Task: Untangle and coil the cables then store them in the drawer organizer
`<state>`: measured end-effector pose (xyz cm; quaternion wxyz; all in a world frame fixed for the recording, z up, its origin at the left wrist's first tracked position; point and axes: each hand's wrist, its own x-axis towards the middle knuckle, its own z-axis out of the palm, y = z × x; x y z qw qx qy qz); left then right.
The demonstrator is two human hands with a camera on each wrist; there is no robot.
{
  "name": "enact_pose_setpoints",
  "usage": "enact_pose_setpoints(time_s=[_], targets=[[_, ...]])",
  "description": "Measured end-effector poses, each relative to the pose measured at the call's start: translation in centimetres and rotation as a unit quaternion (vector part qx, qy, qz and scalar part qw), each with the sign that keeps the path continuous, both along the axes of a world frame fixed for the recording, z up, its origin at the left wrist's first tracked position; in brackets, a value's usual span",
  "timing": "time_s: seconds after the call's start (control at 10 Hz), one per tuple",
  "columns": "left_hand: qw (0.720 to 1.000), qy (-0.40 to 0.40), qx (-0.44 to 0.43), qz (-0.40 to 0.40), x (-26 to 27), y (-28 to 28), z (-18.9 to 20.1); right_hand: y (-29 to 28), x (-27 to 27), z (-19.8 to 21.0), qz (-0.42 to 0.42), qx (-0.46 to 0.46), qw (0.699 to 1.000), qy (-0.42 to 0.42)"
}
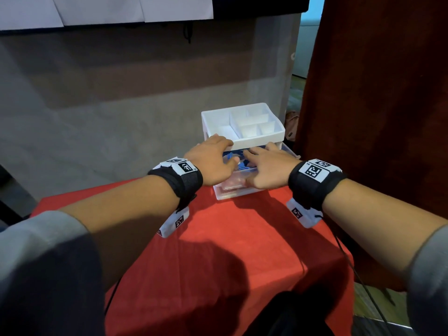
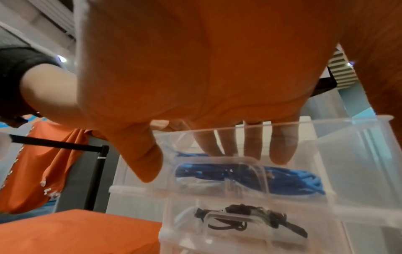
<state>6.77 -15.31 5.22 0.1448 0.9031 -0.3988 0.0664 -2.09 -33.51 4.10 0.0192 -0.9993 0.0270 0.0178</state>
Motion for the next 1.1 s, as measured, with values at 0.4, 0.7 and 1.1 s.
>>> enact_pose_setpoints(time_s=[0.4,0.7,1.1], targets=[[0.999,-0.028,0.015,-0.010,0.6,0.2,-0.3,-0.4,-0.3,-0.2,-0.063,-0.011,0.973,-0.222],[0.983,-0.174,0.040,0.046,1.0,-0.9,0.1,-0.6,2.7,0.1,-0.091,-0.055,0.966,-0.237],[0.981,-0.150,-0.121,-0.012,2.4,0.3,-0.7,0.3,4.1,-0.6,-0.008,-0.021,0.947,-0.319]])
